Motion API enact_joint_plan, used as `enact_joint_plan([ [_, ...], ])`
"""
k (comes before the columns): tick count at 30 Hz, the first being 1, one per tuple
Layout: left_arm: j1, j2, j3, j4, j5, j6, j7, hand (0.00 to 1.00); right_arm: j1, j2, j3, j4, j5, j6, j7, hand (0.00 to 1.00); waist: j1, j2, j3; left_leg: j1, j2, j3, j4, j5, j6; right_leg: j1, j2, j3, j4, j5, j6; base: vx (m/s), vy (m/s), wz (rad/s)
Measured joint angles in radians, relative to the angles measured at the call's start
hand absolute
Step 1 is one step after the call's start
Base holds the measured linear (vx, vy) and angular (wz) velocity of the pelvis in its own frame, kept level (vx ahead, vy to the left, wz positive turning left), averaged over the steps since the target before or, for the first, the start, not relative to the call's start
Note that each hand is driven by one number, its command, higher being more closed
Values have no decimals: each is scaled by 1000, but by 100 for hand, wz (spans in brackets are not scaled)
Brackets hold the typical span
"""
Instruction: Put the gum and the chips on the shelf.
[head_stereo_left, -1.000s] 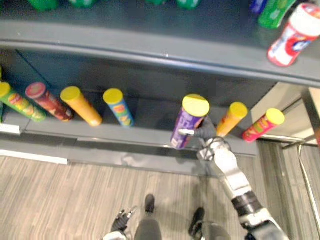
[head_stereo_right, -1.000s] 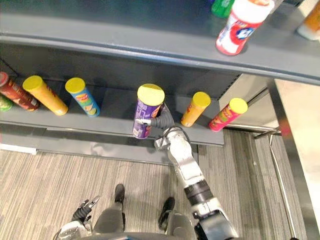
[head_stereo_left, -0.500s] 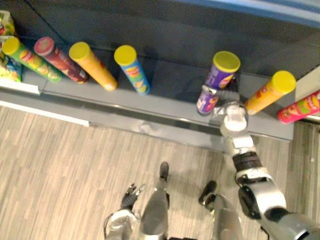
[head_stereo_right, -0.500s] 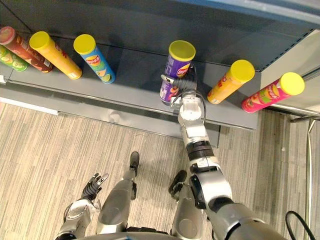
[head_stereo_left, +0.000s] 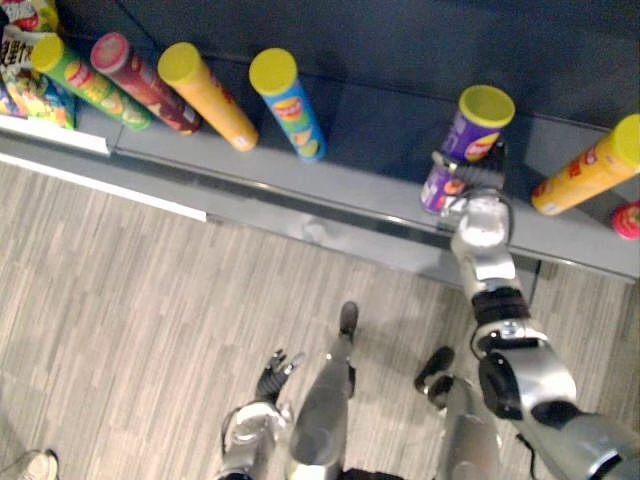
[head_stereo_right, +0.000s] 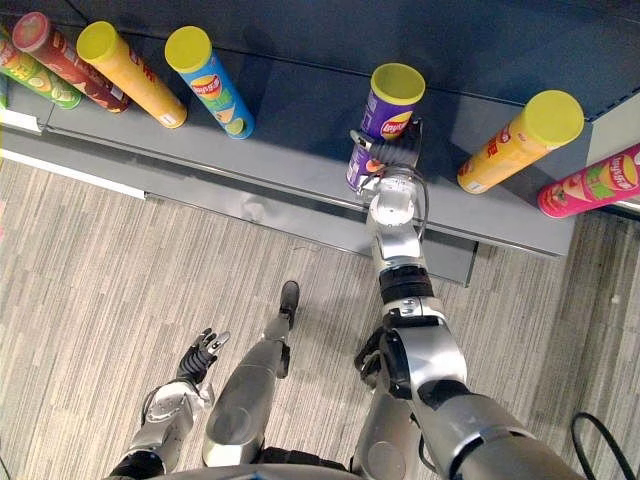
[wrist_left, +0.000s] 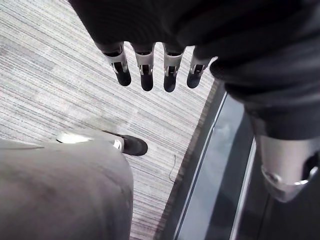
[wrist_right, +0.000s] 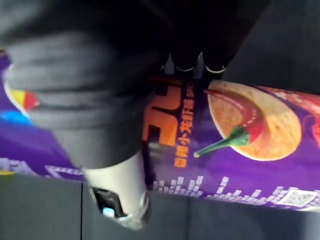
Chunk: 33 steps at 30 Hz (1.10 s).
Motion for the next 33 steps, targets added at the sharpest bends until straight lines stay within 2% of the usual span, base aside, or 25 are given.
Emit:
enact_joint_plan([
  [4, -10, 0, -13, -1, -19, -9, 1, 0, -36, 0, -19, 22, -26, -4, -26, 100, 1, 10, 2, -23, -8, -23, 4, 4, 0, -16, -13, -18, 23, -13, -1, -1, -45, 16],
  [6, -17, 0, -37, -1, -39, -12, 2, 0, -52, -2, -38, 22, -26, -11, -44, 100, 9, 21, 7, -33, -12, -32, 4, 7, -4, -23, -21, -28, 32, -21, -1, -7, -53, 18],
  [11, -19, 0, -39, -11, -69, -20, 2, 0, -70, -2, -42, 23, -33, -30, -75, 100, 7, 43, 9, -54, -17, -52, 8, 11, 0, -33, -28, -44, 42, -27, -1, 4, -43, 10],
  [20, -34, 0, -72, -32, -78, -21, 7, 0, -95, -1, -77, 20, -64, -51, -118, 100, 28, 51, 13, -92, -25, -57, 27, 13, -3, -68, -40, -47, 64, -36, -4, 14, -44, 3],
  [33, -50, -4, -78, -30, -79, -20, 18, 0, -60, 33, -72, 9, -64, -83, -117, 100, 28, 54, 14, -109, -25, -50, 73, -20, -1, -72, -40, -39, 67, -41, 1, 12, -38, -2],
])
